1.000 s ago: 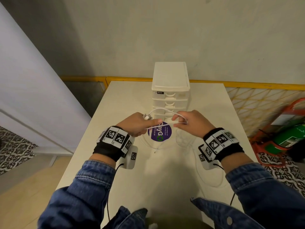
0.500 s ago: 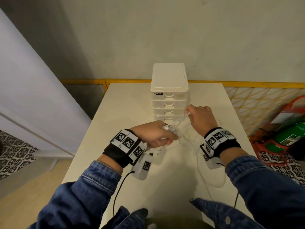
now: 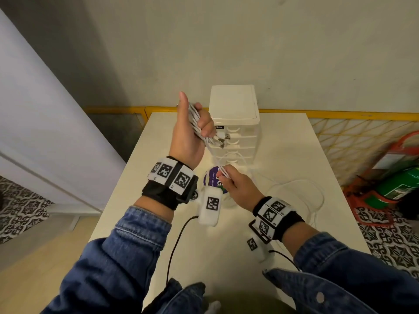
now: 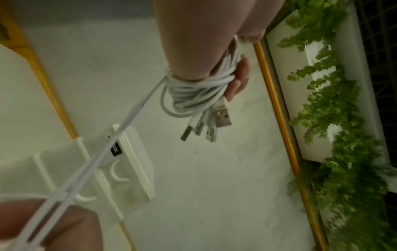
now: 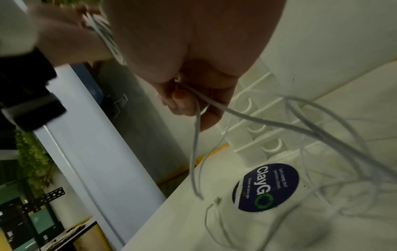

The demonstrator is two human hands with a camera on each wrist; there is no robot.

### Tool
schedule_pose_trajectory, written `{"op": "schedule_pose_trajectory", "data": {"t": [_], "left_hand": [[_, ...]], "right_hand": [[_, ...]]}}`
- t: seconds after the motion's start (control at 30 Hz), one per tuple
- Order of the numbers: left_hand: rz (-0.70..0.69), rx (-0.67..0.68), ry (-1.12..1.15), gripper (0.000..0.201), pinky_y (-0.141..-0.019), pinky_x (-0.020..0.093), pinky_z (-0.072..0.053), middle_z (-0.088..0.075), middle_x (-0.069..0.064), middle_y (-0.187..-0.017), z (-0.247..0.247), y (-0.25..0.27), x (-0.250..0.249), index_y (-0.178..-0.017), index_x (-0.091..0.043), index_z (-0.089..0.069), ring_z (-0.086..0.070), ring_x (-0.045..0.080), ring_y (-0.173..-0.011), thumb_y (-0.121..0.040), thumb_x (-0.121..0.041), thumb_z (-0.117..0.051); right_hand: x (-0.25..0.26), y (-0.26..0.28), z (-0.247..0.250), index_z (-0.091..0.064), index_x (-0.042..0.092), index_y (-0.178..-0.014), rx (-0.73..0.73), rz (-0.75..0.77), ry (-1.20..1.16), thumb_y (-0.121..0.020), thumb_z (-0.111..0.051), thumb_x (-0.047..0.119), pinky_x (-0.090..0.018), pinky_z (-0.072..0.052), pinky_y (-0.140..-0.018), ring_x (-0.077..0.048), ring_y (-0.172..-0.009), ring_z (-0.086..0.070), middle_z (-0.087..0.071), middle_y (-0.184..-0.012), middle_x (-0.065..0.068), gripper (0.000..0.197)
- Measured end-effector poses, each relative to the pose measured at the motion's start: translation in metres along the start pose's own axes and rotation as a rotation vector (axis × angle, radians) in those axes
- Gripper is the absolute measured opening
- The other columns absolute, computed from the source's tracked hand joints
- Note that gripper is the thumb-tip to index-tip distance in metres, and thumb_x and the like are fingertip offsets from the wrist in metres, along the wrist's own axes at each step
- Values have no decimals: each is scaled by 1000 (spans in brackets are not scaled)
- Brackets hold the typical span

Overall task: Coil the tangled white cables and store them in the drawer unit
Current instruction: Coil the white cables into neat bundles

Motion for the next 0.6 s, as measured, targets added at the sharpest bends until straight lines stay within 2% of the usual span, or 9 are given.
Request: {"op": "schedule_pose_trajectory", "data": {"t": [0.07, 0.1, 0.2, 0.3, 0.37, 0.43, 0.5, 0.53, 0.6], "left_hand": [[-65, -113, -55, 34, -46, 22, -31, -40, -5, -49, 14, -2, -9, -73, -17, -42, -35, 9, -40, -100, -37, -34], [-109, -160, -130, 31, -48, 23, -33, -42, -5, -52, 21, -2, -14, -73, -17, -41, -37, 9, -43, -100, -31, -36], [-237, -260, -564, 29, -51, 30, -40, -45, -1, -60, 39, 1, -31, -72, -17, -42, -42, 11, -50, -99, -29, -40], [-267, -235, -977, 19, -53, 27, -42, -46, -2, -65, 54, 2, -34, -80, -15, -46, -45, 10, -54, -96, -25, -46], [-198, -123, -1284, 20, -59, 21, -41, -48, -6, -68, 61, 3, -20, -84, -13, -50, -48, 7, -59, -93, -31, -51], [-62, -26, -1477, 24, -58, 16, -42, -51, -4, -68, 66, 8, 2, -82, -11, -52, -51, 5, -60, -93, -32, -51], [69, 15, -1414, 32, -46, 18, -42, -52, 3, -62, 66, 16, 21, -78, -8, -50, -49, 10, -51, -96, -35, -46], [108, 33, -1362, 38, -41, 21, -40, -51, 3, -56, 63, 19, 28, -73, -8, -49, -47, 10, -44, -97, -37, -42], [189, 83, -1338, 55, -39, 24, -39, -50, -2, -43, 56, 22, 39, -59, -9, -47, -44, 9, -33, -98, -45, -33]], "right_hand": [[-3, 2, 0, -54, 21, -95, -9, -11, 32, -95, -44, 28, -34, -44, -69, -23, -74, -56, -63, -81, -5, 12], [-6, 4, 0, -55, 19, -91, 7, -29, 63, -94, -45, 29, -35, -43, -67, -23, -70, -55, -61, -75, -5, 14], [-20, 9, 2, -54, 10, -76, 72, -104, 75, -93, -48, 31, -32, -37, -59, -16, -56, -44, -46, -58, 3, 27], [-16, 16, 15, -60, 6, -79, 46, -91, -11, -91, -50, 33, -26, -32, -58, -5, -53, -37, -41, -56, 2, 31], [-3, 16, 30, -64, 8, -81, -13, 2, -43, -86, -50, 43, -28, -36, -62, -9, -60, -44, -55, -64, -14, 38], [13, 13, 47, -67, 10, -85, -83, 85, -52, -84, -51, 48, -32, -45, -67, -24, -68, -56, -65, -77, -20, 41], [28, 8, 64, -68, 8, -85, -142, 147, -43, -84, -52, 50, -42, -50, -71, -32, -76, -62, -68, -80, -22, 45], [36, 6, 70, -69, 8, -85, -161, 176, -29, -85, -54, 48, -45, -51, -71, -32, -75, -62, -69, -80, -20, 43], [51, 4, 81, -71, 15, -89, -207, 251, 3, -86, -58, 38, -43, -52, -71, -24, -77, -65, -72, -83, -9, 27]]}}
Point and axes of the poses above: each hand's wrist, its own y-axis away from the middle knuckle, its own z-axis out of the back of the hand, x = y × z, the point moved 6 cm from there along -y, towards the middle knuckle
